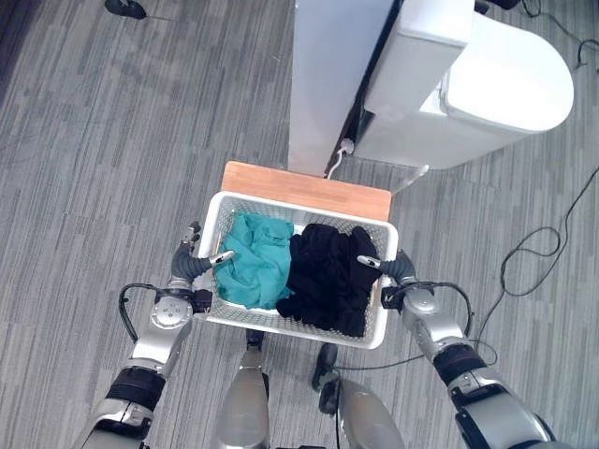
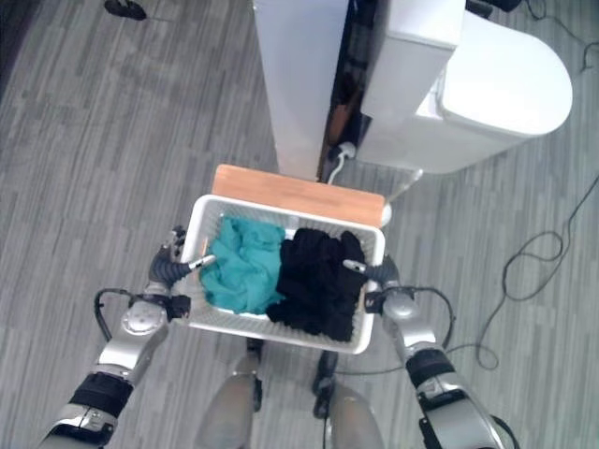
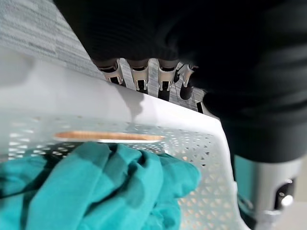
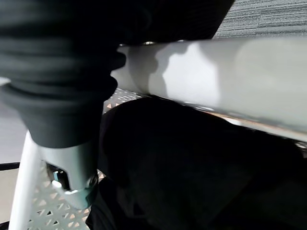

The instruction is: Grab the laundry basket,head to the washer,open it,put in the laundry and shut it.

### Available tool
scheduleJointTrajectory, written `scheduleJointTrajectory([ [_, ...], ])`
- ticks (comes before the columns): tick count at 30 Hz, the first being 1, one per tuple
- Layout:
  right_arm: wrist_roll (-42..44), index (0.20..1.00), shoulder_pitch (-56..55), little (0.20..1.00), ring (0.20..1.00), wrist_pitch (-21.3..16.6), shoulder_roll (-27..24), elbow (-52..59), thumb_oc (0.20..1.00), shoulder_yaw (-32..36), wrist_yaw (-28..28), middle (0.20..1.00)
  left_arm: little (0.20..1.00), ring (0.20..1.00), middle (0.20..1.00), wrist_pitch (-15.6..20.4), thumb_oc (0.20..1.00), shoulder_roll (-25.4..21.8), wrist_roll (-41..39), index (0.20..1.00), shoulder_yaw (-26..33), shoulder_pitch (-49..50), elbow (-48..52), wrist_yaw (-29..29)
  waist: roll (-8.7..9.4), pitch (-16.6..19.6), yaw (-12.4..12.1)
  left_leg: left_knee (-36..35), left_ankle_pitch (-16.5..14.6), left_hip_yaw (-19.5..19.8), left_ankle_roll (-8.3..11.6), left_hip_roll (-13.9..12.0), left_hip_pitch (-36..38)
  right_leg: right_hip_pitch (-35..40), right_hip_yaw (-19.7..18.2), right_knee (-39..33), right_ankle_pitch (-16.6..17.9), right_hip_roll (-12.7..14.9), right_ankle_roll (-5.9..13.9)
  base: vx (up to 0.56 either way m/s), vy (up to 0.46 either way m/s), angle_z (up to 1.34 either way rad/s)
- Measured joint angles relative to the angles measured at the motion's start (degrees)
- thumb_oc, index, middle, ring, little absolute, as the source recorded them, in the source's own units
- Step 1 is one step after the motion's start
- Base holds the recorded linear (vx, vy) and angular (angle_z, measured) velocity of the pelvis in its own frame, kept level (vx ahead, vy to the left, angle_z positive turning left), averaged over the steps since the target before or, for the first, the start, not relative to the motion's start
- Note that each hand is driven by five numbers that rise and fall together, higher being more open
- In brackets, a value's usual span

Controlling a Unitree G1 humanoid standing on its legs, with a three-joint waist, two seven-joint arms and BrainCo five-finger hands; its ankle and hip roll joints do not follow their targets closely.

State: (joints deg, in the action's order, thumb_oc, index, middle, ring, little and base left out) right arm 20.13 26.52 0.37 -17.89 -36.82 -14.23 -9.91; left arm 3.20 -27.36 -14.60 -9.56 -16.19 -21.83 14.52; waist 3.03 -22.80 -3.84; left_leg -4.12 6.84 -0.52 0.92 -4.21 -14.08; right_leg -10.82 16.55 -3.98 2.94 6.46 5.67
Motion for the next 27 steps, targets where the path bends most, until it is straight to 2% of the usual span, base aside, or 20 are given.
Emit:
scheduleJointTrajectory([
  [1,-0.1,1.0,0.3,1.0,1.0,0.1,0.0,0.1,1.0,-0.1,0.0,1.0,1.0,1.0,1.0,0.0,1.0,-0.2,0.1,1.0,0.5,0.2,0.6,0.1,-0.75,-0.7,-0.1,0.0,0.0,-0.1,0.11,-0.5,-0.2,0.6,0.5,-1.0,1.3,-0.5,-0.88,0.01,-0.003,0.07],
  [2,-0.1,1.0,0.3,1.0,1.0,0.1,0.0,0.6,1.0,-0.2,0.1,1.0,1.0,1.0,1.0,-0.1,1.0,-0.8,0.4,1.0,0.5,0.6,0.7,0.1,-1.01,-0.9,0.0,0.0,0.0,-0.1,0.23,-0.9,-0.1,0.6,0.4,-1.0,1.3,-0.9,-0.93,0.0,0.0,0.0],
  [6,-0.3,1.0,-0.7,1.0,1.0,0.5,-1.0,2.2,1.0,-0.4,0.2,1.0,1.0,1.0,1.0,-0.4,1.0,-2.4,4.3,1.0,2.0,3.0,1.0,-1.3,-1.2,-1.0,0.0,0.0,0.5,-0.1,0.99,-2.0,0.0,0.8,0.5,-1.0,1.3,-2.0,-1.87,0.0,0.0,0.0],
  [12,-4.6,1.0,-0.3,1.0,1.0,2.4,-3.0,2.2,1.0,0.0,1.5,1.0,1.0,1.0,1.0,-2.3,1.0,-4.9,7.0,1.0,0.7,2.6,-0.2,-4.2,-2.12,-1.5,0.0,-0.1,-0.1,0.0,2.63,-2.1,-0.2,0.8,0.9,-1.0,1.5,-2.1,-2.09,0.0,0.002,0.03],
  [17,-8.2,1.0,0.9,1.0,1.0,3.9,-3.4,2.3,1.0,-0.7,2.6,1.0,1.0,1.0,1.0,-3.5,1.0,-6.2,9.0,1.0,-3.0,-0.2,-3.5,-5.2,-2.13,-1.6,0.0,0.0,-0.1,0.0,2.87,-1.6,-1.1,-0.2,0.8,-1.0,1.8,-1.6,-1.7,0.0,0.0,0.0],
  [22,-13.0,1.0,1.6,1.0,1.0,5.1,-3.5,3.5,1.0,-1.7,3.0,1.0,1.0,1.0,1.0,-5.5,1.0,-6.2,11.3,1.0,-5.7,-4.4,-10.1,-5.9,-1.59,-1.9,1.2,-0.1,-0.1,0.0,2.87,-1.5,-1.2,-0.3,0.8,-1.0,2.0,-1.4,-1.64,0.0,0.0,0.0],
  [27,-14.4,1.0,2.4,1.0,1.0,5.7,-3.6,3.9,1.0,-2.9,2.5,1.0,1.0,1.0,1.0,-6.4,1.0,-6.0,16.0,1.0,-7.3,-9.3,-13.0,-2.8,-1.41,-2.0,1.4,0.0,-0.1,0.2,2.87,-1.6,-1.7,-0.6,1.1,-1.0,2.1,-1.7,-1.71,0.0,0.0,0.01],
])
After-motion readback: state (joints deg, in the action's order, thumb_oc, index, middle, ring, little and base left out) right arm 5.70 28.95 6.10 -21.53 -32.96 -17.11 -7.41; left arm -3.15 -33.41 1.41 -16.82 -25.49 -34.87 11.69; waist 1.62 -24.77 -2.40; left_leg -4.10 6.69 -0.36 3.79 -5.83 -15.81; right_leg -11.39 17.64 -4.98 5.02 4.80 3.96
